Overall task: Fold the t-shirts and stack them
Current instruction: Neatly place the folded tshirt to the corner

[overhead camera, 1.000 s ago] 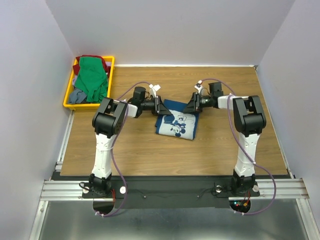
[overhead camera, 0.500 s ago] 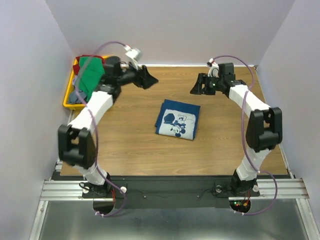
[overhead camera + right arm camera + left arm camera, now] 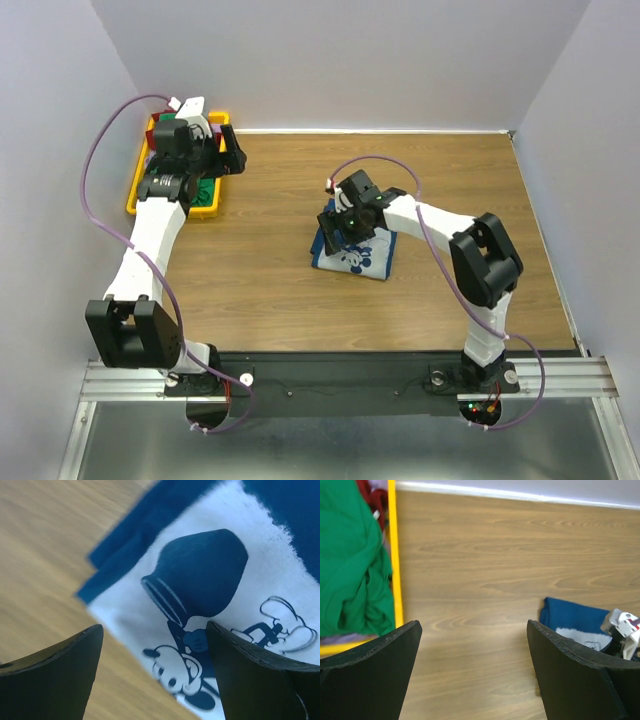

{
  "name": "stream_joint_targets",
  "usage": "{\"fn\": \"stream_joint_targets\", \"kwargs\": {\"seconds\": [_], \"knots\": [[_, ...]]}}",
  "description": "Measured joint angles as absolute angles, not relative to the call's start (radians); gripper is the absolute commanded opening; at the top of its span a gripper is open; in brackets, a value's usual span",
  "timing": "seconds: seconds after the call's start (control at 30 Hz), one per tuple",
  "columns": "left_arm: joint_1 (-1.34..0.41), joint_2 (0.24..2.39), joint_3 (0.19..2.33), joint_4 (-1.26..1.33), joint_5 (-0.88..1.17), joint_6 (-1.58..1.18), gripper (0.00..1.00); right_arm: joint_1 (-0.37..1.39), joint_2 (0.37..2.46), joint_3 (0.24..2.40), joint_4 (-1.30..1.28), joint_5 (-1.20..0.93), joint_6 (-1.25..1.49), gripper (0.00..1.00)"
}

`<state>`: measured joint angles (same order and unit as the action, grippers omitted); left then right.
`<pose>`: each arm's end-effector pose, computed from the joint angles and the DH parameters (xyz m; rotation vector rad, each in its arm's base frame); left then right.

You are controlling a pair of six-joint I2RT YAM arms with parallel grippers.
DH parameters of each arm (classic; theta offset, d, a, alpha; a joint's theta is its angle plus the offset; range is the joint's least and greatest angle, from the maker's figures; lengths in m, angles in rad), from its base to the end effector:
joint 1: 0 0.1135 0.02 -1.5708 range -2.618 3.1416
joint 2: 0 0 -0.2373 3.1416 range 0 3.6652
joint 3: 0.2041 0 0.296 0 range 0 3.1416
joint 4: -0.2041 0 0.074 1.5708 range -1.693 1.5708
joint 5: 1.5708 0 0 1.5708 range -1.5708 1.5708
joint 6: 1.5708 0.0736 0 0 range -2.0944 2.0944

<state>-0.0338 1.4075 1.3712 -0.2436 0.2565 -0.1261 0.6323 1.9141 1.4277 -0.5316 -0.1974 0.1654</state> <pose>0.4119 -0.0326 0.3570 0.0940 1.8532 -0.3485 0.3633 0.2840 0.1301 -0.6873 2.5677 0.5351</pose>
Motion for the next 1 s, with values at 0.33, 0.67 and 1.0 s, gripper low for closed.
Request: {"fn": "stream_joint_targets", "kwargs": {"seconds": [0.33,0.67,1.0], "knots": [[-0.038,1.327,1.258,-0.276,0.206,-0.125,0.98,0.617,1.942,1.37,-0.525,-0.15,0.006,0.9],[-0.038,1.326,1.25,-0.253,0.249,-0.108,0.99,0.506,1.756,1.13,-0.561,-0.066,-0.37,0.91],[-0.038,1.293,1.227,-0.195,0.312,-0.086,0.99,0.416,1.517,1.159,-0.657,-0.138,-0.255,0.93]]}}
